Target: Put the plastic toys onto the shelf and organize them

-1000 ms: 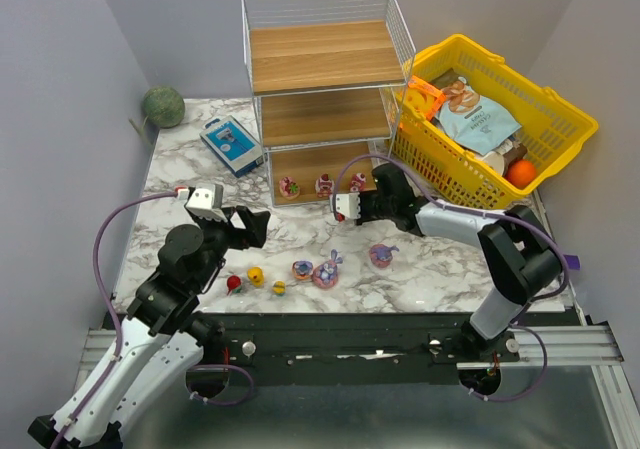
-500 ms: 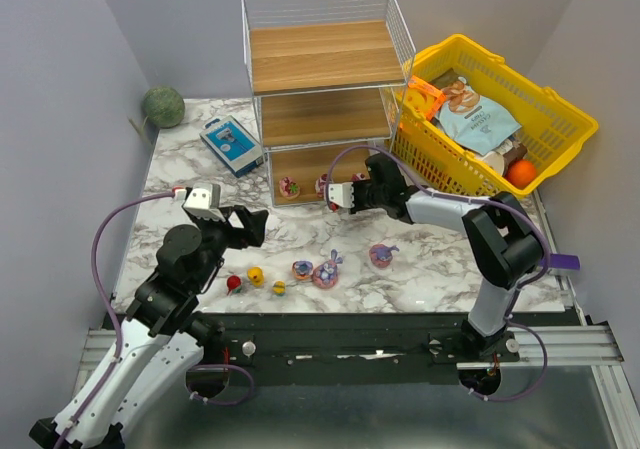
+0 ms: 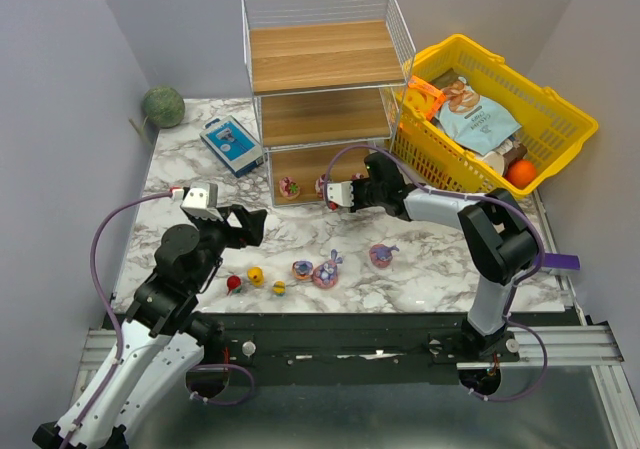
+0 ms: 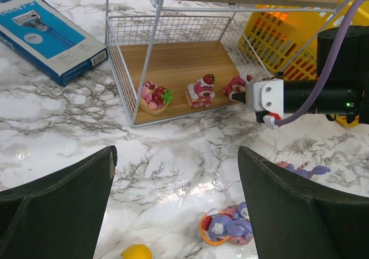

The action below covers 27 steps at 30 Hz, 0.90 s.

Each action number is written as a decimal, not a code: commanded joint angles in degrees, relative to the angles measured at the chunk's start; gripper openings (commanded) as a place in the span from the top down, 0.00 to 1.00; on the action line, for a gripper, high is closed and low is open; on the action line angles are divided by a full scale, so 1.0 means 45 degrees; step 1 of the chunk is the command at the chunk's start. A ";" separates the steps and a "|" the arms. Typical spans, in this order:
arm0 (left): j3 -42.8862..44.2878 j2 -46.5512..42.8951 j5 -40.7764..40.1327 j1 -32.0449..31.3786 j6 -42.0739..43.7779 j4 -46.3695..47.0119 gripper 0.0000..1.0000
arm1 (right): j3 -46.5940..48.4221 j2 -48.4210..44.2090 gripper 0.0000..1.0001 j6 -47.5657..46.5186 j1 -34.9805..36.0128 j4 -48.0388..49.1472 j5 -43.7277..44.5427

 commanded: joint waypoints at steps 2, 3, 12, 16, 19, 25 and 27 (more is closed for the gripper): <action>-0.0103 -0.0115 0.0411 0.0139 -0.0127 0.0123 0.07 | 0.0177 0.0318 0.99 -0.0216 -0.0140 -0.0256 0.0287; -0.0103 -0.0095 0.0411 0.0159 -0.0108 0.0142 0.07 | 0.0176 0.0317 0.99 -0.0216 -0.0179 -0.0256 0.0307; -0.0122 -0.0173 0.0450 0.0237 -0.0146 0.0123 0.06 | 0.0040 -0.0034 0.99 -0.0216 -0.0394 -0.0178 0.0306; -0.0122 -0.0193 0.0450 0.0256 -0.0127 0.0103 0.07 | 0.0040 -0.0170 0.99 -0.0197 -0.0433 -0.0158 0.0268; -0.0122 -0.0193 0.0450 0.0276 -0.0127 0.0084 0.07 | 0.0020 -0.0210 0.99 -0.0216 -0.0433 -0.0119 0.0209; -0.0122 -0.0193 0.0470 0.0335 -0.0146 0.0083 0.07 | -0.0097 -0.0639 0.99 -0.0196 -0.0433 0.0017 -0.0200; -0.0103 -0.0212 0.0450 0.0354 -0.0147 0.0083 0.07 | -0.0175 -0.0911 0.99 -0.0158 -0.0433 0.0192 -0.0415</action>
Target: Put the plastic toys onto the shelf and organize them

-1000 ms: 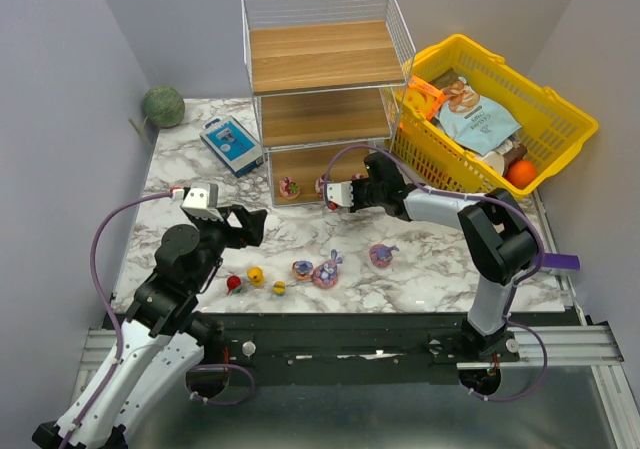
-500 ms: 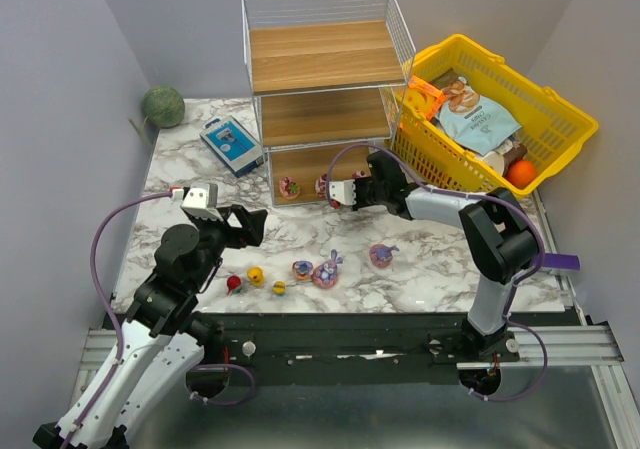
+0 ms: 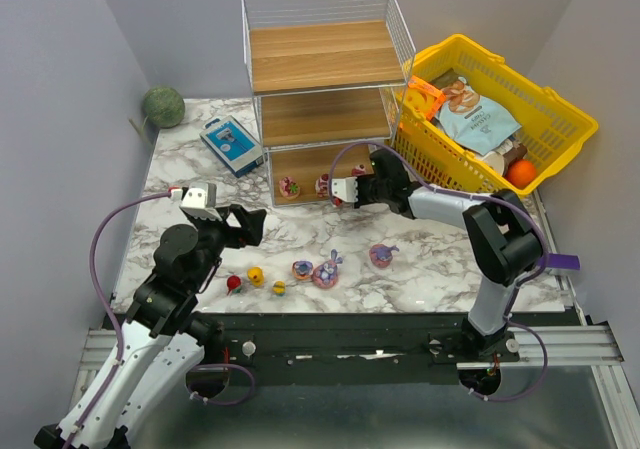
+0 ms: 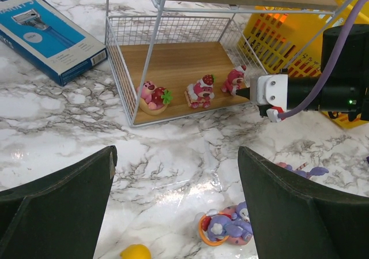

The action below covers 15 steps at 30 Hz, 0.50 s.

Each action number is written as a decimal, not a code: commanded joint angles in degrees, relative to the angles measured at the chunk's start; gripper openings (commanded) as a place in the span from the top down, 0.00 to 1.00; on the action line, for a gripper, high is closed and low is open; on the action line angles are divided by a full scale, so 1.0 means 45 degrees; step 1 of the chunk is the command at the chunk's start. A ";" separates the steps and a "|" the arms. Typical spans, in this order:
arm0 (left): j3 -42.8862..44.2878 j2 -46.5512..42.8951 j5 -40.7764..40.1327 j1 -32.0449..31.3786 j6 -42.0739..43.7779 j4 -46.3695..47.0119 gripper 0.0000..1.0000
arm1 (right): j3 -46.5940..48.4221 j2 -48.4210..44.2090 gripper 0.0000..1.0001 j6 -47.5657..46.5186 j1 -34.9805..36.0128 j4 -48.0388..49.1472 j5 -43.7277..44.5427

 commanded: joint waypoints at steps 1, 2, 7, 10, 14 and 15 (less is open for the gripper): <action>-0.0083 -0.0188 0.0208 0.0140 -0.0059 0.0083 0.07 | -0.0190 -0.0874 0.99 -0.0094 -0.0088 0.0232 -0.0668; -0.0083 -0.0188 0.0208 0.0141 -0.0078 0.0083 0.07 | -0.0171 -0.0971 0.99 0.0022 -0.0069 0.0232 -0.0766; -0.0103 -0.0266 0.0188 0.0199 -0.0079 0.0122 0.06 | -0.0229 -0.1518 0.99 0.0355 -0.0069 0.0252 -0.1254; -0.0103 -0.0247 0.0208 0.0238 -0.0098 0.0103 0.06 | -0.0365 -0.1791 0.99 0.0472 0.0009 0.0252 -0.1314; -0.0122 -0.0247 0.0188 0.0258 -0.0079 0.0064 0.06 | -0.0639 -0.2026 0.99 0.0628 0.0165 0.0252 -0.1411; -0.0122 -0.0228 0.0188 0.0277 -0.0079 0.0083 0.06 | -0.0697 -0.2027 0.99 0.0628 0.0339 0.0252 -0.1450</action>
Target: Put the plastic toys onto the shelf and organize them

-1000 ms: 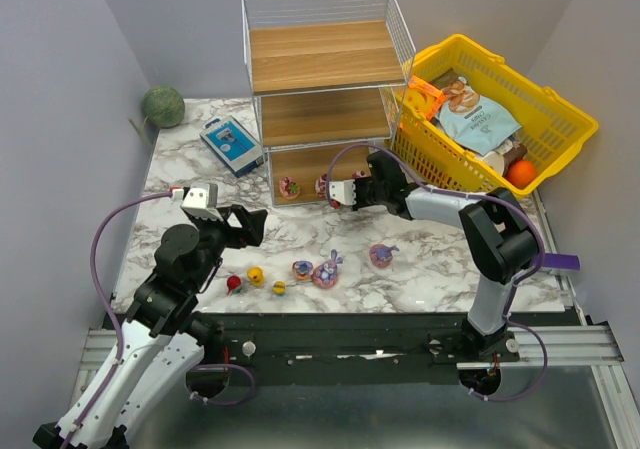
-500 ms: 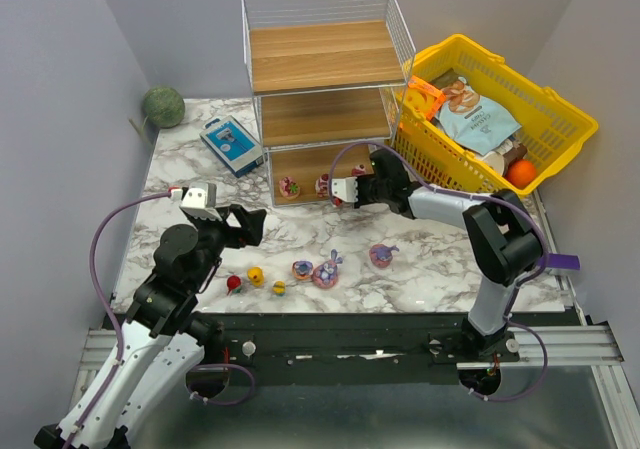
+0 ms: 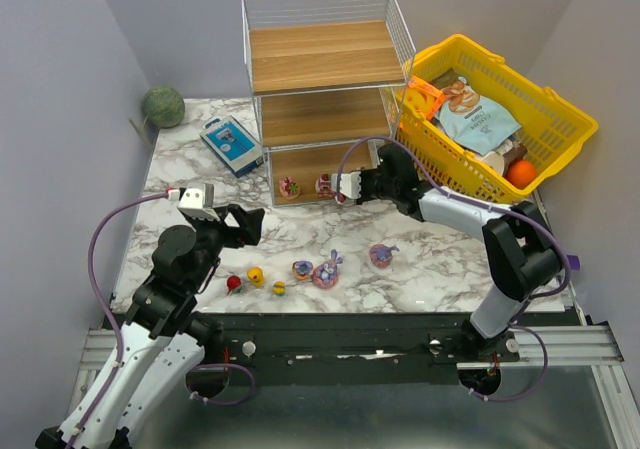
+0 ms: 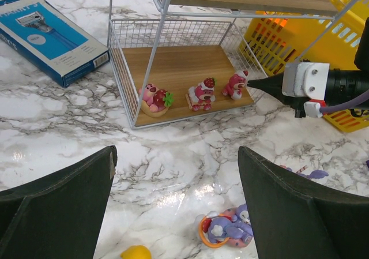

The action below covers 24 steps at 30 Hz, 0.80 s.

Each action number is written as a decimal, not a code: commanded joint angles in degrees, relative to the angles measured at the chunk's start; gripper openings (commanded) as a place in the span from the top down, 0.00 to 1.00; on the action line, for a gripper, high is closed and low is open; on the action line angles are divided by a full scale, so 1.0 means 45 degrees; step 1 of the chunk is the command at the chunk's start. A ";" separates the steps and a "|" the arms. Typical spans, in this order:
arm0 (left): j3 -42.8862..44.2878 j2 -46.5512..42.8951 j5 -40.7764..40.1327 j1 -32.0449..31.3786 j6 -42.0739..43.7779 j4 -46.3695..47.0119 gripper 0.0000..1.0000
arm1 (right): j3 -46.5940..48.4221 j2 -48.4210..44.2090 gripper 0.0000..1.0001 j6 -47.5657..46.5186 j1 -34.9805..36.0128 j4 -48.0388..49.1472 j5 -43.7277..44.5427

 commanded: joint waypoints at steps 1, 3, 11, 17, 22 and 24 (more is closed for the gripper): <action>-0.0122 -0.0101 0.0178 0.0112 -0.0040 0.0064 0.06 | -0.0401 -0.0361 0.99 0.0240 0.0380 0.0130 -0.0479; -0.0122 -0.0082 0.0159 0.0132 -0.0040 0.0064 0.06 | -0.0382 -0.0225 0.99 0.0259 0.0633 0.0130 -0.0440; -0.0122 -0.0004 0.0159 0.0229 -0.0040 0.0006 0.06 | -0.0187 0.0478 0.99 0.0357 0.1356 0.0170 -0.0323; -0.0122 0.0055 0.0198 0.0268 -0.0020 0.0006 0.06 | 0.0047 0.1278 0.99 0.0045 0.1747 0.0033 -0.0128; -0.0122 0.0074 0.0198 0.0307 -0.0040 0.0025 0.06 | 0.0437 0.1767 0.99 0.0025 0.1748 -0.0006 -0.0088; -0.0122 0.0055 0.0198 0.0308 -0.0020 0.0005 0.06 | 0.0613 0.2020 0.99 0.0044 0.1748 -0.0045 -0.0069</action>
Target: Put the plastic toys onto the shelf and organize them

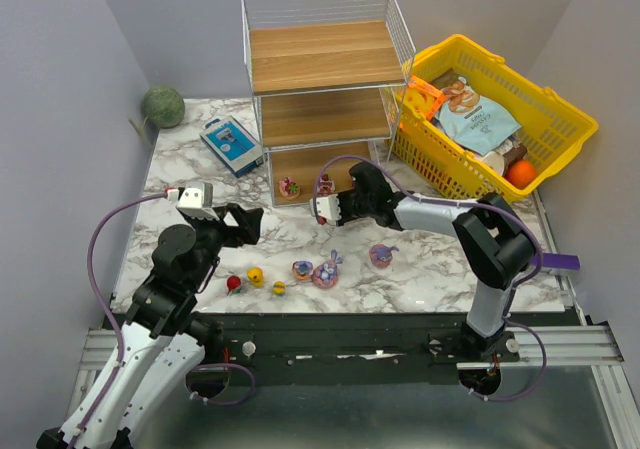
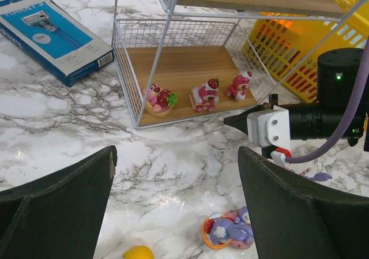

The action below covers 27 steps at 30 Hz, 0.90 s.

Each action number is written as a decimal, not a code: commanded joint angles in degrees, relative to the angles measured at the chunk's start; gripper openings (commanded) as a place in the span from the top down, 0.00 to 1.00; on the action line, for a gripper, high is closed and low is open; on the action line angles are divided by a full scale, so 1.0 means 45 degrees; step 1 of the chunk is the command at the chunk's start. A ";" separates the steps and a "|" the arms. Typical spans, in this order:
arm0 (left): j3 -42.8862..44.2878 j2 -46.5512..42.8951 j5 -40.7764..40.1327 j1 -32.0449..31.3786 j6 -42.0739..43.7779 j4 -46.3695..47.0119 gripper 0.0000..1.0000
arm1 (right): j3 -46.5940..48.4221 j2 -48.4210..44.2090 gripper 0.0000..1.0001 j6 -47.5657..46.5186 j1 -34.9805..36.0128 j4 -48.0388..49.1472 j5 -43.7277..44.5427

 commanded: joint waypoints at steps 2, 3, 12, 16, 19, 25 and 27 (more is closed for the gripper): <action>-0.0122 0.0011 0.0178 0.0137 -0.0015 0.0015 0.06 | 0.0945 0.0696 0.99 -0.0155 0.0053 -0.0021 0.0053; -0.0122 0.0031 0.0178 0.0138 -0.0035 0.0015 0.06 | 0.1043 0.0832 0.99 -0.0193 0.0053 -0.0021 0.0092; -0.0142 0.0011 0.0197 0.0177 -0.0035 -0.0004 0.06 | 0.1727 0.1556 0.99 -0.0370 0.0072 -0.0178 0.0327; -0.0142 -0.0008 0.0198 0.0196 -0.0035 0.0015 0.06 | 0.1805 0.1712 0.99 -0.0409 0.0033 -0.0178 0.0385; -0.0142 0.0031 0.0217 0.0196 -0.0035 0.0015 0.06 | 0.1883 0.1849 0.99 -0.0448 0.0052 -0.0178 0.0560; -0.0161 -0.0144 0.0237 0.0216 -0.0035 -0.0004 0.06 | 0.2156 0.2083 0.99 -0.0311 0.0033 -0.0197 0.0736; -0.0181 -0.0184 0.0237 0.0216 -0.0035 0.0035 0.06 | 0.2215 0.2103 0.99 -0.0408 0.0052 -0.0216 0.0854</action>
